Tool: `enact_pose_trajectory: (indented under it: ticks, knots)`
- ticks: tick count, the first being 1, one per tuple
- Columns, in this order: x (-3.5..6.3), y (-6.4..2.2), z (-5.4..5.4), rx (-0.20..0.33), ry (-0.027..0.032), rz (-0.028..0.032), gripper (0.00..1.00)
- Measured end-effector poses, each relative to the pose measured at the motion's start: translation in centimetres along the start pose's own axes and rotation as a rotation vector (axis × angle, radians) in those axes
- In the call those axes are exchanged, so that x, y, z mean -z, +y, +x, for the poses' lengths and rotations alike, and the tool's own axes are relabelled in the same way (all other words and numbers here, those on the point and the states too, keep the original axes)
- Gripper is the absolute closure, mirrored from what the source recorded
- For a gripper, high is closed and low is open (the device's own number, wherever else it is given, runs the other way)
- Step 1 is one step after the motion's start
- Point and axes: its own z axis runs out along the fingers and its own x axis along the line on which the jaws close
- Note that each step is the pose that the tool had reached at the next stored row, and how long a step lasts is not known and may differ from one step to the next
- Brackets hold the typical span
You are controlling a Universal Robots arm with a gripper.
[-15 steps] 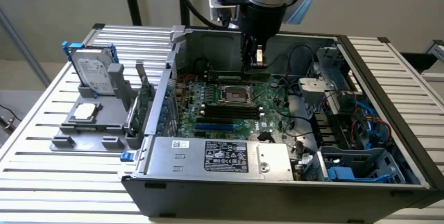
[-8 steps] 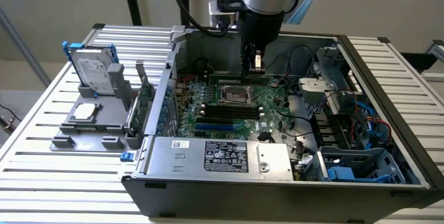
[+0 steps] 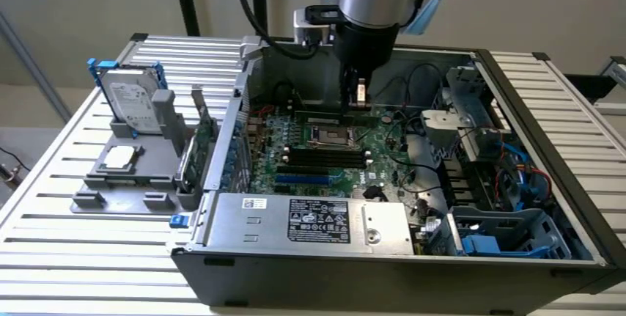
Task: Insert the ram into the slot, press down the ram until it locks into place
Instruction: 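Insert the ram into the slot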
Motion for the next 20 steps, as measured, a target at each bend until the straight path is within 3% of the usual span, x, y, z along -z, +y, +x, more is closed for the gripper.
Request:
enact_pose_trajectory:
  ticks: [7,20]
  knots:
    - [-1.16,0.1,0.0,-0.001,0.0178,-0.0005,0.87]
    - [-3.54,0.55,0.1,-0.001,0.0339,-0.0006,0.87]
